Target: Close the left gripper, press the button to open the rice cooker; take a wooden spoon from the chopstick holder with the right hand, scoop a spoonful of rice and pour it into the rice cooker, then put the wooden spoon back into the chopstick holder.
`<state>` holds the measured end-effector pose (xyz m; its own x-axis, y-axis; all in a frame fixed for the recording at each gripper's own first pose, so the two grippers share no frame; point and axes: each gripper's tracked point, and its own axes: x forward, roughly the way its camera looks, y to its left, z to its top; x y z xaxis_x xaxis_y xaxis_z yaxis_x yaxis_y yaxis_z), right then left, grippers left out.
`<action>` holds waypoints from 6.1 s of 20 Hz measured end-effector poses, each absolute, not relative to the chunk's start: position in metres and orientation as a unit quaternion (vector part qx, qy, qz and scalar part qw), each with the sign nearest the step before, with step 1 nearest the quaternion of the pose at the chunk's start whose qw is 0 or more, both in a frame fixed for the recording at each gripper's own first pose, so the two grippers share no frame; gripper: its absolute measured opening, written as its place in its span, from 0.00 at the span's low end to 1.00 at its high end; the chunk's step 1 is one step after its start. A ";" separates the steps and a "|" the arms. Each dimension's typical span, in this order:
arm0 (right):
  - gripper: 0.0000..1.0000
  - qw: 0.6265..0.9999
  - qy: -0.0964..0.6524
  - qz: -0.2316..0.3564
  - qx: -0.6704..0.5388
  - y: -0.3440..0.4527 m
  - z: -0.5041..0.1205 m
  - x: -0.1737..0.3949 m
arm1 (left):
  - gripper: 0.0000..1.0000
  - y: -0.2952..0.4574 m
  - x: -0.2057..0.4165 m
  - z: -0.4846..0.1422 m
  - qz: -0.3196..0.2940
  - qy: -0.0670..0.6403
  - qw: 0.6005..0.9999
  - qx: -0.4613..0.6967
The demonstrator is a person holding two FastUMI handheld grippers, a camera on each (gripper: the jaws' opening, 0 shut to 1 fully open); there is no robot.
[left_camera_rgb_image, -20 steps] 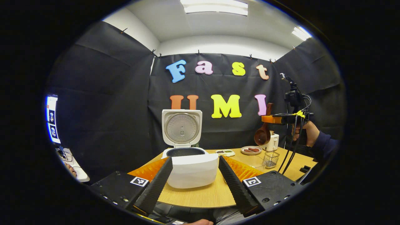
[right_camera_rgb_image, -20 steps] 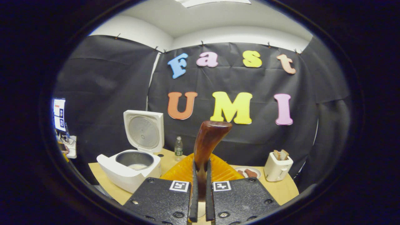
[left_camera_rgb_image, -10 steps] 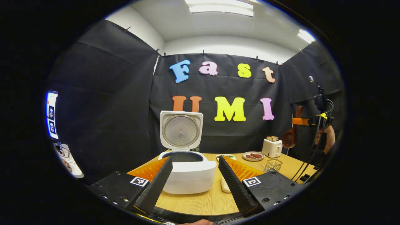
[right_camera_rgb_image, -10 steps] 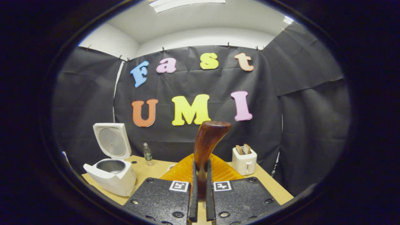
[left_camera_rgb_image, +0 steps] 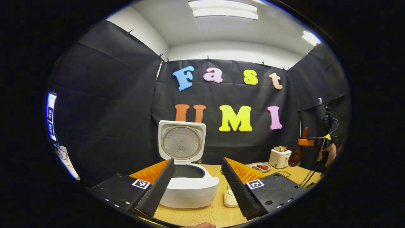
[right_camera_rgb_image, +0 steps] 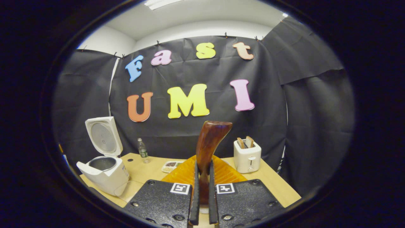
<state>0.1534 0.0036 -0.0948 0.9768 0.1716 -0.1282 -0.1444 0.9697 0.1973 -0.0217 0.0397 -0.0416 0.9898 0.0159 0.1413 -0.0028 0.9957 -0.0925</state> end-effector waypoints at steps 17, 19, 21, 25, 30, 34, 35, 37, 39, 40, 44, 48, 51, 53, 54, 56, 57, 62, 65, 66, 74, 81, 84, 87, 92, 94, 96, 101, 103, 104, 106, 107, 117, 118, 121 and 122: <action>0.78 0.987 0.100 0.034 0.118 -0.016 -0.154 0.206 | 0.94 0.008 0.033 -0.074 -0.005 -0.029 0.998 -0.053; 0.81 0.991 0.085 0.017 0.103 -0.022 -0.137 0.190 | 0.94 0.010 0.038 -0.078 -0.003 -0.025 0.999 -0.048; 0.86 0.994 0.061 0.014 0.090 -0.023 -0.111 0.170 | 0.94 0.016 0.043 -0.078 0.003 -0.019 0.999 -0.046; 0.89 0.998 0.030 0.009 0.061 -0.021 -0.071 0.125 | 0.94 0.026 0.052 -0.056 0.008 -0.025 0.999 -0.044; 0.89 0.995 0.040 0.033 0.085 -0.009 -0.055 0.089 | 0.94 0.039 0.072 -0.025 0.008 -0.032 0.998 -0.055; 0.89 0.994 0.060 0.048 0.079 -0.011 -0.067 0.071 | 0.94 0.050 0.096 0.002 0.004 -0.038 0.998 -0.057; 0.89 0.994 0.060 0.044 0.076 -0.016 -0.069 0.069 | 0.94 0.055 0.103 0.011 0.008 -0.043 0.998 -0.047; 0.89 0.995 0.063 0.035 0.074 -0.028 -0.073 0.069 | 0.94 0.061 0.118 0.027 0.012 -0.052 0.998 -0.033; 0.89 0.993 0.071 0.039 0.081 -0.028 -0.078 0.067 | 0.94 0.059 0.135 0.044 -0.001 -0.067 0.997 -0.037; 0.89 0.993 0.077 0.046 0.080 -0.027 -0.082 0.066 | 0.94 0.059 0.145 0.052 -0.007 -0.073 0.996 -0.043; 0.89 0.992 0.074 0.059 0.080 -0.025 -0.080 0.069 | 0.94 0.058 0.190 0.068 -0.021 -0.082 0.996 -0.040; 0.88 0.992 0.057 0.070 0.088 -0.021 -0.075 0.071 | 0.94 0.072 0.236 0.069 -0.008 -0.087 0.996 -0.025; 0.89 0.990 0.048 0.086 0.104 -0.011 -0.073 0.070 | 0.94 0.093 0.262 0.068 0.013 -0.084 0.996 -0.030; 0.89 0.989 0.041 0.092 0.104 -0.008 -0.071 0.070 | 0.93 0.102 0.279 0.075 0.013 -0.093 0.995 -0.038; 0.89 0.989 0.038 0.094 0.104 -0.007 -0.070 0.071 | 0.93 0.109 0.289 0.078 0.019 -0.093 0.995 -0.040; 0.89 0.989 0.026 0.093 0.110 -0.006 -0.066 0.071 | 0.93 0.119 0.307 0.081 0.028 -0.086 0.995 -0.029; 0.89 0.990 0.015 0.091 0.110 -0.006 -0.062 0.072 | 0.94 0.122 0.316 0.085 0.034 -0.087 0.996 -0.016; 0.89 0.987 -0.012 0.098 0.128 0.004 -0.061 0.072 | 0.94 0.126 0.359 0.073 0.047 -0.044 0.998 -0.010; 0.87 0.988 -0.024 0.082 0.129 -0.006 -0.057 0.074 | 0.94 0.124 0.371 0.055 0.048 -0.017 0.999 0.009; 0.87 0.988 -0.031 0.076 0.131 -0.010 -0.054 0.073 | 0.94 0.121 0.374 0.050 0.041 -0.007 0.999 0.008; 0.89 0.987 -0.024 0.074 0.143 -0.004 -0.050 0.051 | 0.99 0.126 0.366 0.023 0.047 0.054 0.997 -0.018; 0.89 0.989 0.001 0.066 0.136 -0.002 -0.048 0.012 | 0.98 0.117 0.320 0.016 0.027 0.047 0.998 -0.016; 0.89 0.986 0.003 0.078 0.148 0.006 -0.042 -0.015 | 0.98 0.111 0.296 0.006 0.017 0.052 0.998 -0.017; 0.89 0.988 0.003 0.082 0.132 0.010 -0.043 -0.039 | 0.98 0.105 0.272 -0.005 0.010 0.053 0.998 -0.018; 0.89 0.989 -0.022 0.087 0.116 0.014 -0.029 -0.080 | 0.98 0.092 0.234 -0.034 0.003 0.072 0.997 -0.023; 0.88 0.990 -0.025 0.090 0.104 0.015 -0.030 -0.093 | 0.98 0.090 0.224 -0.046 0.005 0.077 0.997 -0.026; 0.89 0.990 -0.030 0.090 0.103 0.013 -0.029 -0.103 | 0.98 0.088 0.215 -0.055 0.009 0.081 0.996 -0.025; 0.87 0.990 -0.028 0.083 0.115 0.006 -0.036 -0.122 | 0.98 0.083 0.198 -0.081 0.013 0.106 0.994 -0.031; 0.89 0.989 -0.021 0.080 0.119 0.003 -0.040 -0.127 | 0.98 0.083 0.193 -0.090 0.011 0.118 0.992 -0.035; 0.89 0.989 -0.018 0.081 0.121 0.004 -0.039 -0.130 | 0.98 0.082 0.190 -0.098 0.014 0.133 0.990 -0.040; 0.88 0.989 -0.014 0.085 0.119 0.007 -0.036 -0.133 | 0.98 0.083 0.184 -0.120 0.026 0.175 0.983 -0.041; 0.88 0.989 -0.012 0.084 0.117 0.006 -0.036 -0.135 | 0.98 0.082 0.183 -0.119 0.026 0.176 0.984 -0.032; 0.88 0.988 -0.006 0.096 0.121 0.011 -0.040 -0.141 | 0.99 0.077 0.169 -0.168 -0.002 0.223 0.975 -0.014; 0.89 0.988 -0.002 0.098 0.122 0.012 -0.041 -0.140 | 0.99 0.078 0.169 -0.168 -0.002 0.213 0.977 -0.015; 0.89 0.987 0.003 0.102 0.123 0.014 -0.043 -0.140 | 0.99 0.077 0.166 -0.168 -0.005 0.198 0.980 -0.026; 0.89 0.987 0.003 0.101 0.123 0.013 -0.044 -0.140 | 0.96 0.078 0.164 -0.171 -0.006 0.197 0.980 -0.026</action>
